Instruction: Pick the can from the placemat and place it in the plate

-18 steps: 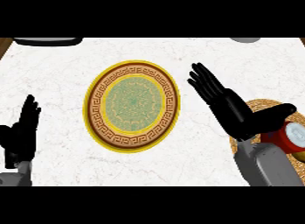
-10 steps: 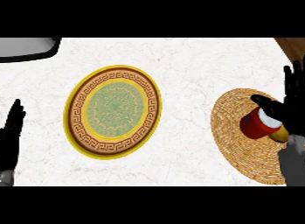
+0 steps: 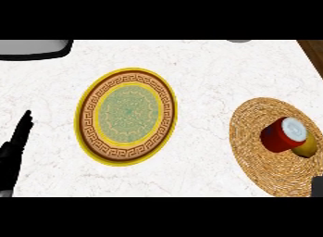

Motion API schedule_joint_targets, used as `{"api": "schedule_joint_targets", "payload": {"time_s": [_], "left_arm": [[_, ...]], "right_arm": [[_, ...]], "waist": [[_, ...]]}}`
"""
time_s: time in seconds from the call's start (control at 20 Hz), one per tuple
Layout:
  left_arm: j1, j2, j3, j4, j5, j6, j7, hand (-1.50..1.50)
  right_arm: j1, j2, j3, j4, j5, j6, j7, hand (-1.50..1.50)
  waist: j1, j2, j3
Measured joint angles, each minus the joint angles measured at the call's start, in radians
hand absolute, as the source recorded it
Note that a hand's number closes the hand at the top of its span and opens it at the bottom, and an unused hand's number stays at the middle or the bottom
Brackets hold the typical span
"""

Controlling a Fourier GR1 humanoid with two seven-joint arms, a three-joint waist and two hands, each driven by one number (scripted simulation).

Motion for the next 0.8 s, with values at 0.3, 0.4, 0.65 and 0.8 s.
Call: {"api": "schedule_joint_targets", "payload": {"time_s": [0.3, 0.4, 0.65, 0.8], "left_arm": [[0.004, 0.009, -0.017, -0.025, -0.015, -0.028, -0.013, 0.00], [0.013, 0.016, -0.019, -0.044, -0.014, -0.037, -0.014, 0.00], [0.013, 0.021, -0.020, -0.059, -0.017, -0.046, -0.012, 0.00], [0.016, 0.016, -0.023, -0.065, -0.020, -0.047, -0.015, 0.00]], "right_arm": [[0.194, 0.042, 0.244, -0.113, 0.173, -0.165, 0.131, -1.50], [0.270, 0.047, 0.292, -0.110, 0.218, -0.173, 0.196, -1.50], [0.434, 0.048, 0.374, -0.119, 0.323, -0.149, 0.378, -1.50], [0.501, 0.018, 0.376, -0.153, 0.372, -0.102, 0.520, -1.50]], "waist": [[0.043, 0.007, -0.003], [0.053, 0.010, -0.004], [0.065, 0.019, -0.006], [0.074, 0.023, -0.007]]}}
